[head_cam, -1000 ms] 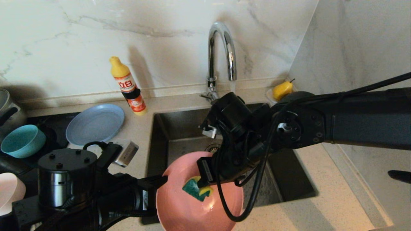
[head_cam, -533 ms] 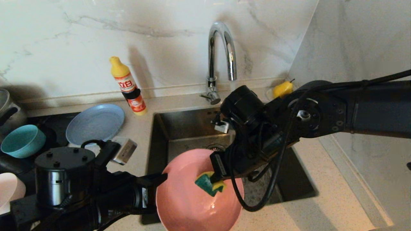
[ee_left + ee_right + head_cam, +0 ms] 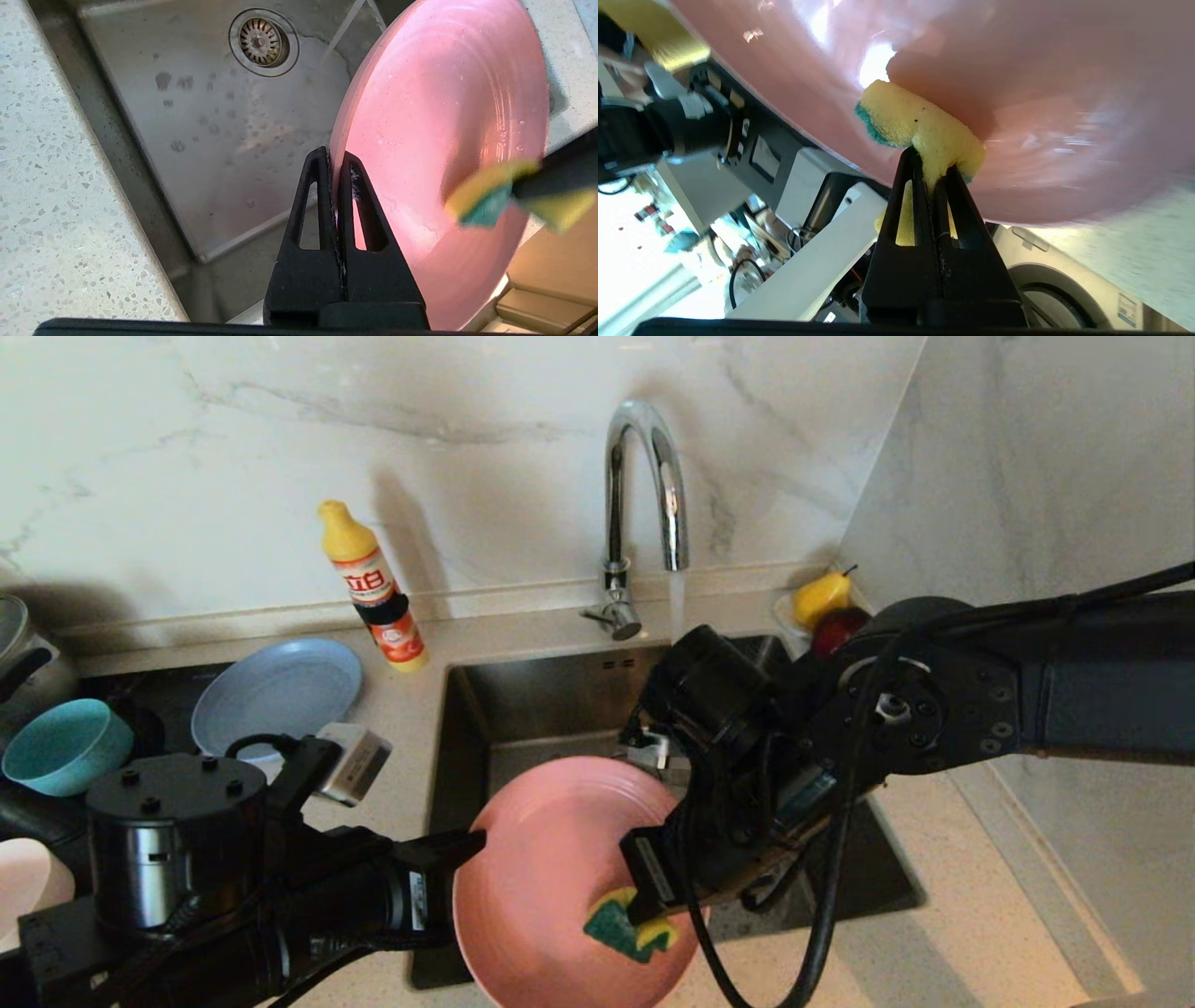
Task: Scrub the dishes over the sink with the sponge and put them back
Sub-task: Wipe the plate
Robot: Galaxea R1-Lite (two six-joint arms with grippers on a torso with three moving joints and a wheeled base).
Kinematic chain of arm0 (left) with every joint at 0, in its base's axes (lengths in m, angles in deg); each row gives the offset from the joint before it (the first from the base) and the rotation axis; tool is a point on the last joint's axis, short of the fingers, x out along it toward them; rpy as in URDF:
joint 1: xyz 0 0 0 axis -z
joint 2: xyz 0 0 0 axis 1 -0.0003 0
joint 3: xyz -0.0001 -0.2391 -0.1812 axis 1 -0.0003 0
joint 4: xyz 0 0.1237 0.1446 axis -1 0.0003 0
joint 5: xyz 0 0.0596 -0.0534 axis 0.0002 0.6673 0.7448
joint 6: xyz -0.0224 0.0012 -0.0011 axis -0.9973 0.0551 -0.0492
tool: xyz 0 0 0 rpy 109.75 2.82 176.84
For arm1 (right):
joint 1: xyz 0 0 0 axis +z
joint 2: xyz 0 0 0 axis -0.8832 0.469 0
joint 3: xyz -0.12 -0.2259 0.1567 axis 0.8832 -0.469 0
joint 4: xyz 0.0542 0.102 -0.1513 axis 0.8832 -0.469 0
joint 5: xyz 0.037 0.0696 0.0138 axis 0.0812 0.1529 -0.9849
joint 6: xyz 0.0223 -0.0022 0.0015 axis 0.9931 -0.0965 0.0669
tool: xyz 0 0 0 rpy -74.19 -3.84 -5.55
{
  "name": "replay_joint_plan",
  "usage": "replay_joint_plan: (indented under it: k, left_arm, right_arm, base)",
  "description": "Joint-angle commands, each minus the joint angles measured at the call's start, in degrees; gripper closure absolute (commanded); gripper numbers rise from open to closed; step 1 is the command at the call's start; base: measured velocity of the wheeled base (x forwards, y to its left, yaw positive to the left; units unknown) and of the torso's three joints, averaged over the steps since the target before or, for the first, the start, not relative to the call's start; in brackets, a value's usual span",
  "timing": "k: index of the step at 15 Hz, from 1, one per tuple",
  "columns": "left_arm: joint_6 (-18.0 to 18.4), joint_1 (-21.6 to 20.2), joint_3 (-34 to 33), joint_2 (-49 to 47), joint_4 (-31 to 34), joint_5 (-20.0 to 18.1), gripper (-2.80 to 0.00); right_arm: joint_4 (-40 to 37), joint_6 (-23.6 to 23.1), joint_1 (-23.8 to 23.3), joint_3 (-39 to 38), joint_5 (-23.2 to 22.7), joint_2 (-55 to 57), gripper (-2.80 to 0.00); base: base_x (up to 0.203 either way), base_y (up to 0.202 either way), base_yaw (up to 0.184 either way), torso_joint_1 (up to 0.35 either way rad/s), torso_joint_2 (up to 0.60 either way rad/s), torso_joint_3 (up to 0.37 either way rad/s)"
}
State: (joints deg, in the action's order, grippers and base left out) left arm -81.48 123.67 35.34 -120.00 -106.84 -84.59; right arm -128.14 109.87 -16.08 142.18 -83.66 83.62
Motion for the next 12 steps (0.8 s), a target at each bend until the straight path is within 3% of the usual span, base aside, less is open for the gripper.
replay_joint_plan:
  k: [1, 5, 9, 12]
  left_arm:
    - [-0.1, 0.0, -0.1, 0.0, -0.2, 0.0, 0.0]
    - [-0.3, 0.0, -1.2, -0.3, -0.1, 0.0, 0.0]
    - [-1.2, 0.1, -1.4, -0.9, -0.1, 0.0, 0.0]
    - [-1.1, 0.1, -1.6, -0.3, -0.1, 0.0, 0.0]
  right_arm:
    - [0.0, 0.3, 2.4, 1.6, -0.1, 2.3, 0.0]
    - [-0.3, 0.5, 4.5, 7.4, 0.0, 3.7, 0.0]
    - [0.1, 0.5, 4.4, 8.2, 0.4, 3.5, 0.0]
    - [0.0, 0.5, 3.5, 11.1, 4.1, 4.9, 0.0]
  base:
    - [0.0, 0.0, 0.0, 0.0, 0.0, 0.0]
    - [0.0, 0.0, 0.0, 0.0, 0.0, 0.0]
    - [0.0, 0.0, 0.0, 0.0, 0.0, 0.0]
    - [0.0, 0.0, 0.0, 0.0, 0.0, 0.0]
